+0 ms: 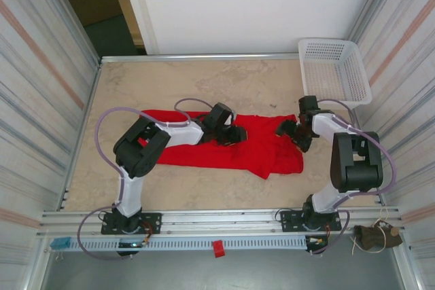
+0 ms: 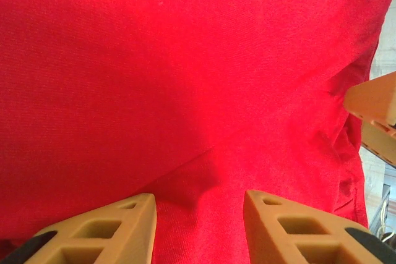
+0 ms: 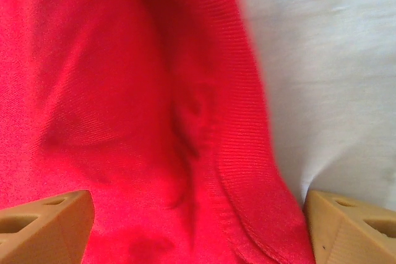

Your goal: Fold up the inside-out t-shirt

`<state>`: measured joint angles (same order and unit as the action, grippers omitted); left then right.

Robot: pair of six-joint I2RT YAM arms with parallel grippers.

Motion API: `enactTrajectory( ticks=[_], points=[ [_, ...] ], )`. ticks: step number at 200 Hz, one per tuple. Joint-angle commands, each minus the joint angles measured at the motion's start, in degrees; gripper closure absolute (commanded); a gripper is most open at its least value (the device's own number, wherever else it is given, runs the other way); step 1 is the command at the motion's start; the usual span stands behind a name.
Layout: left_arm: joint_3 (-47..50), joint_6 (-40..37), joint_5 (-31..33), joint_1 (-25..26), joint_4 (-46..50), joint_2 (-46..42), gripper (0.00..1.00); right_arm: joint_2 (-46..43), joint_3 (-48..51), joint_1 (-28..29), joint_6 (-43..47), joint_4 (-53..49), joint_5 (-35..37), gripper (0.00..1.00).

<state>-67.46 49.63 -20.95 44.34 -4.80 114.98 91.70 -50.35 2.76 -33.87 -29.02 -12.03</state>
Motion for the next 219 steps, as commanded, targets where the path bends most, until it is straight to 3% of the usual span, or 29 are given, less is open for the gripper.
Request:
enactTrajectory(
  ticks=[1, 42, 75, 102, 126, 219],
  points=[
    [1.06, 0.69, 1.00, 0.39, -0.83, 1.04, 0.59, 0.74, 1.65, 3.74, -1.05, 3.74, -8.72, 0.16],
    [0.88, 0.47, 0.97, 0.45, -0.66, 1.38, 0.59, 1.95, 2.04, 4.97, -2.06, 4.87, -7.55, 0.19],
    [0.62, 0.21, 0.67, 0.54, -0.63, 1.48, 0.59, 4.05, 2.45, 5.62, -3.86, 6.63, -5.88, 0.36],
    [-0.16, -0.52, 0.51, 0.51, 0.19, 0.49, 0.59, 4.36, 2.96, 6.45, -5.23, 7.46, -4.43, 0.66],
    [-1.29, -2.02, 0.77, 0.03, 2.09, -1.86, 0.59, 2.42, 3.46, 6.25, -5.42, 7.35, -3.60, 1.00],
    [4.39, -11.20, 2.63, -11.24, 11.49, -15.34, 0.58, -10.16, 0.77, 1.48, -2.81, -2.65, -3.01, 1.00]
  ],
)
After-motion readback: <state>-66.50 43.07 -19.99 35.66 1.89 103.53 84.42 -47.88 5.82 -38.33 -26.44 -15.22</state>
